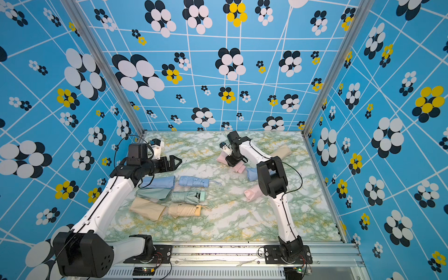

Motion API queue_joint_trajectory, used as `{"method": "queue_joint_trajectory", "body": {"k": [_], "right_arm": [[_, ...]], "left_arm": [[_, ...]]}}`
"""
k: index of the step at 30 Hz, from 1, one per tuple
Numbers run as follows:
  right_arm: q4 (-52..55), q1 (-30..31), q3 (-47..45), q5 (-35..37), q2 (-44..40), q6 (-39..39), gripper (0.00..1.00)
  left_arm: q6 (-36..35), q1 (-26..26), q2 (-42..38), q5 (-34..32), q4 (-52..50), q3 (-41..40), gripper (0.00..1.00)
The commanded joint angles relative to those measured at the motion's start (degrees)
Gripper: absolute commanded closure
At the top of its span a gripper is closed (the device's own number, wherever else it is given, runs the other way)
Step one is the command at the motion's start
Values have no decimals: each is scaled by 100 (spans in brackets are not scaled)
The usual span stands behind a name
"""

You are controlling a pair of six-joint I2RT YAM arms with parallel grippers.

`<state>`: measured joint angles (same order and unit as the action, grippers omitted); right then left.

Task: Take umbrellas out of sleeves
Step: Move the umbrella to the center of the board.

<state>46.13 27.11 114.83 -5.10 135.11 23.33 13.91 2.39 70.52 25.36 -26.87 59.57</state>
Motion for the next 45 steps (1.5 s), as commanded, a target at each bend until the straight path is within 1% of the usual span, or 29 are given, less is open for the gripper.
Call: {"method": "queue_joint_trajectory", "body": {"k": [1, 6, 12, 17, 20, 27, 31, 34, 36, 40, 45], "right_arm": [[192, 314, 277, -158, 157, 397, 64], [241, 686, 820, -158, 480, 520, 64], [556, 1097, 1904, -149, 1065, 796, 64], [713, 1389, 2724, -140, 1521, 1039, 64], [641, 1496, 2931, -140, 1642, 1085, 63], [243, 1671, 2958, -175, 1733, 1086, 60], [158, 1735, 3028, -171, 1807, 1060, 49], [96, 1736, 3124, -175, 1819, 1007, 35], [51, 1736, 3161, -137, 1765, 1032, 28], [-12, 1729, 3165, -105, 1482, 1057, 21], [-35, 1718, 2930, -105, 846, 1008, 15]], "left_arm": [[-27, 8, -104, 31, 66, -108, 1], [-44, 7, -109, 21, 77, -106, 0], [-52, -27, -187, -168, 65, -148, 2], [54, -159, -274, -366, 72, -207, 3], [153, -239, -359, -417, 160, -282, 4], [263, -386, -457, -444, 259, -350, 4], [336, -474, -441, -393, 308, -376, 4], [378, -499, -417, -399, 319, -386, 4], [425, -522, -406, -409, 330, -396, 4], [517, -582, -399, -392, 409, -428, 1], [588, -625, -425, -362, 537, -479, 1]]}}
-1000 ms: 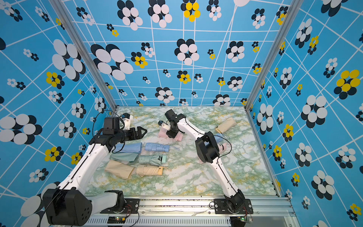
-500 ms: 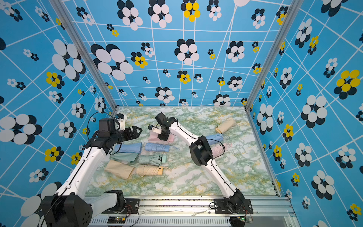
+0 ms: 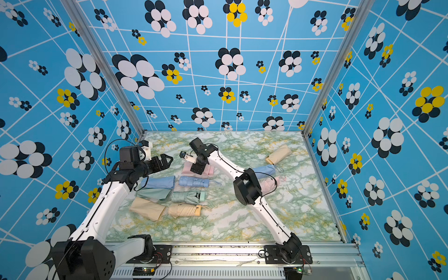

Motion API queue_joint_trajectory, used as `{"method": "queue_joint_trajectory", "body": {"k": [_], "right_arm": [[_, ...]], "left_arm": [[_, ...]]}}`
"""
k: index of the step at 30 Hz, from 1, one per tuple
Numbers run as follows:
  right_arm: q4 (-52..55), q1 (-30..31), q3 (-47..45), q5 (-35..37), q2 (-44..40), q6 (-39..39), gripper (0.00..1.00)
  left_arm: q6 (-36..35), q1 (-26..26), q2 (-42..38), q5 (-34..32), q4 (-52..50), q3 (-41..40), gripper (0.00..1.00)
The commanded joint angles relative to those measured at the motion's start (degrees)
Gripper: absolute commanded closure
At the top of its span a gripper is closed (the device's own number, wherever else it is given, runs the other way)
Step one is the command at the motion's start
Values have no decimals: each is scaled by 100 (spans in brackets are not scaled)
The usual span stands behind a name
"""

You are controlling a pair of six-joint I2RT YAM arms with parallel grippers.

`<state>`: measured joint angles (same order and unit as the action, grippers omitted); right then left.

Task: Take umbrellas out of sleeves
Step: Move the umbrella to the center of the board.

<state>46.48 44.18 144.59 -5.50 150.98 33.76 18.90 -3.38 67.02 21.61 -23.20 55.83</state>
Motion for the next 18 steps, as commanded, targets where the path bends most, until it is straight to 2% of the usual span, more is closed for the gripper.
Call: {"method": "queue_joint_trajectory", "body": {"k": [1, 7, 14, 18], "right_arm": [[-121, -3, -167, -50, -914, -72, 14], [-605, -133, -1138, -186, -1993, -629, 12], [-2235, -280, -3817, -322, -3763, -1202, 9], [-2791, -441, -4861, -421, -4377, -1635, 9]], "left_arm": [[143, -49, -84, 11, 222, -138, 1], [784, 33, -17, -55, 493, -309, 1], [1130, 284, 511, -441, 84, 161, 1], [1427, 342, 921, -425, -70, 433, 1]]}}
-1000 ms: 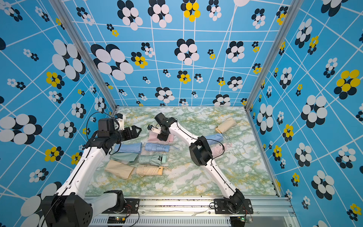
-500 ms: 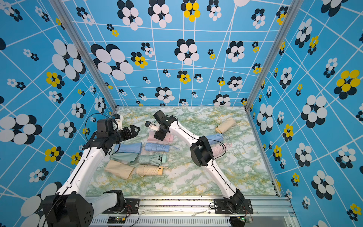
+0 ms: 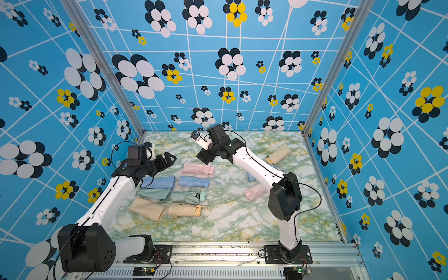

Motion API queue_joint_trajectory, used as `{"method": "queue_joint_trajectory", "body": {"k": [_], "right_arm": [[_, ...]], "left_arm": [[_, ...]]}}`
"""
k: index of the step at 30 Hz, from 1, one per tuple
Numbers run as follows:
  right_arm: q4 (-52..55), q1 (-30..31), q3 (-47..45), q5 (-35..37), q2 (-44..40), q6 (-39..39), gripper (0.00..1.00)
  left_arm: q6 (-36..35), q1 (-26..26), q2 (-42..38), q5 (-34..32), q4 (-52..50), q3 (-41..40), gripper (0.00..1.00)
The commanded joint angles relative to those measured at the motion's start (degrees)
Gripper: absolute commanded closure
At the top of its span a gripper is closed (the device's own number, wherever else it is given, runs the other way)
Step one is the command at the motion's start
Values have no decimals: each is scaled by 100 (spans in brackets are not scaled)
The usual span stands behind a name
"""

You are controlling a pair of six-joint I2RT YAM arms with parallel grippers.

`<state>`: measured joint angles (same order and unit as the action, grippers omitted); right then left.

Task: Take umbrellas out of sleeves
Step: Move the umbrella to the center of the board, then take out the umbrella from the umbrella sleeve.

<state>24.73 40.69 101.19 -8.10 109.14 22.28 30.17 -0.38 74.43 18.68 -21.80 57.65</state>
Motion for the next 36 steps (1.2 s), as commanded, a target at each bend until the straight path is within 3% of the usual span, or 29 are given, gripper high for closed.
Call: {"method": "queue_joint_trajectory", "body": {"k": [1, 10, 21, 36], "right_arm": [[-685, -122, -713, -128, -292, -600, 9], [-1030, -263, -1897, 294, -758, -1380, 9], [-1166, -292, -2438, 623, -650, -1819, 13], [-1096, -289, -2627, 634, -520, -1993, 18]], "left_arm": [[366, 54, 271, -112, -185, 272, 1], [442, 124, 1001, -1, -364, 589, 1], [719, 367, 1963, -203, -639, 1345, 1], [1518, 586, 3063, -416, -601, 1957, 32]]}}
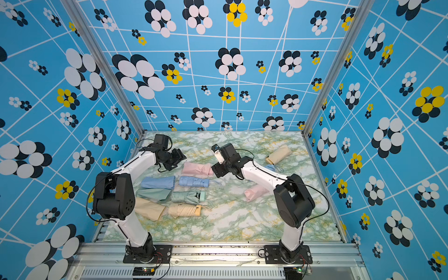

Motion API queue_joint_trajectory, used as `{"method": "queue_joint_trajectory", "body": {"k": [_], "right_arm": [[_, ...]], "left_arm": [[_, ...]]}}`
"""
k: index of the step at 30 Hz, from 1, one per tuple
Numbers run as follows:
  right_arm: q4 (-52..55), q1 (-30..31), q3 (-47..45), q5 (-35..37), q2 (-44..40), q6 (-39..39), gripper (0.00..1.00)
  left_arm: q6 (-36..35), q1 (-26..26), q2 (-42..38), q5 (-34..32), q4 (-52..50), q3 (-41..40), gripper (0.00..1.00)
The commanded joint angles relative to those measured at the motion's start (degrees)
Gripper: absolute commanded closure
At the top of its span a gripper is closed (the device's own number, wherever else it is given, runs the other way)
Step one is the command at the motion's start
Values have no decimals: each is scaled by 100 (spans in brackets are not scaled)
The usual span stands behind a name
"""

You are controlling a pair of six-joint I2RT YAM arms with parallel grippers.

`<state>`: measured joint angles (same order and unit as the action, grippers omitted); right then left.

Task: Take umbrellas out of sleeves
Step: Take out the umbrella from the umbrella sleeve.

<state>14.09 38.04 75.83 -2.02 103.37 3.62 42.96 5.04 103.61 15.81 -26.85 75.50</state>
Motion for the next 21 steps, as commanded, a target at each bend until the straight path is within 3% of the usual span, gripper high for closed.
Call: {"method": "queue_joint_trajectory", "body": {"k": [1, 14, 21], "right_arm": [[2, -25, -82, 31, 45, -124, 18], [63, -23, -9, -7, 165, -67, 18], [132, -30, -9, -45, 166, -91, 18]], "left_arm": [[284, 54, 195, -115, -53, 167, 34], [573, 76, 838, -50, 259, 338, 41], [667, 70, 1018, -41, 398, 402, 50]]}}
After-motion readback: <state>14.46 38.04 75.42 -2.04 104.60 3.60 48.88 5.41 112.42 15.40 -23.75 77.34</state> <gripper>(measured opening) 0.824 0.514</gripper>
